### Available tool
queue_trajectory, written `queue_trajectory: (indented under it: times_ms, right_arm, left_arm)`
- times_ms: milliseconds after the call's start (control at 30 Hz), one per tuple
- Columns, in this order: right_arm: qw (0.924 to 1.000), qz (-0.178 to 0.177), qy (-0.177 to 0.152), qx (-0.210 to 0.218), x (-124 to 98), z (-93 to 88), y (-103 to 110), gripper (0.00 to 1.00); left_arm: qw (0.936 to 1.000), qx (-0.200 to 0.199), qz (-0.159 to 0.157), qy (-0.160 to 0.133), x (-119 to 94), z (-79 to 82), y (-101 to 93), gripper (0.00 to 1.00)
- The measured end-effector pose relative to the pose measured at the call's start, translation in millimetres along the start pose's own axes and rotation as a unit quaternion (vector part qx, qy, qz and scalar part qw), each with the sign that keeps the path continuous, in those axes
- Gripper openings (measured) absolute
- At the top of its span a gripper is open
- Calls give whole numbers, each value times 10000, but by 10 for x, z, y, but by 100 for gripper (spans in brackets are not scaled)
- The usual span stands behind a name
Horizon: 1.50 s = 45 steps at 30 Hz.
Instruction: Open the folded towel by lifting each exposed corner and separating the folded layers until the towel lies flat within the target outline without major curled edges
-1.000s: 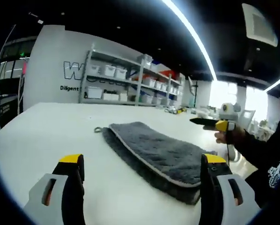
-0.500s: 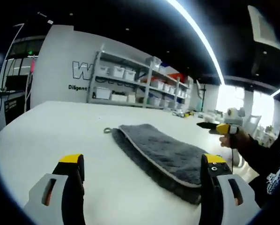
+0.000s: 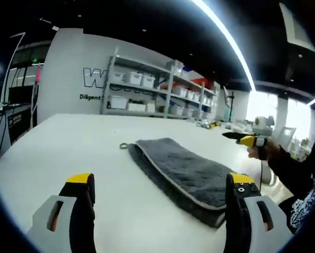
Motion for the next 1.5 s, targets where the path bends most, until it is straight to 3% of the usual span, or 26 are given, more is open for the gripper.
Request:
queue_trajectory:
  times_ms: [433,967,1200,1500]
  right_arm:
    - [9977,74,198,-650,-9,313,-176,100]
    - [9896,445,477,-1282,11,636,-150,100]
    - [9810,655,665,-1700,72,764,-156,100]
    - [9659,1067,920,-2172,192,959,-196,100]
  left_arm:
    - [9999,-111,61,-75,-109,84,-48,100]
    - [9997,-168,189,-78,-274,108,-89,100]
    - [9996,-178,150,-132,-279,128,-162,100]
    - [9979,-562,162,-267,-289,150,-208,100]
Point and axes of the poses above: the point that each gripper's makers call its tool centre point, and the gripper's own axes: x roughly forward along the fingers, y roughly to its left, z roughly out of its top, the point moved 2 cm from there along -x, roughly backward along the fingers, and after that the axes turned 12 degrees about -x, right-handed, at the moved point
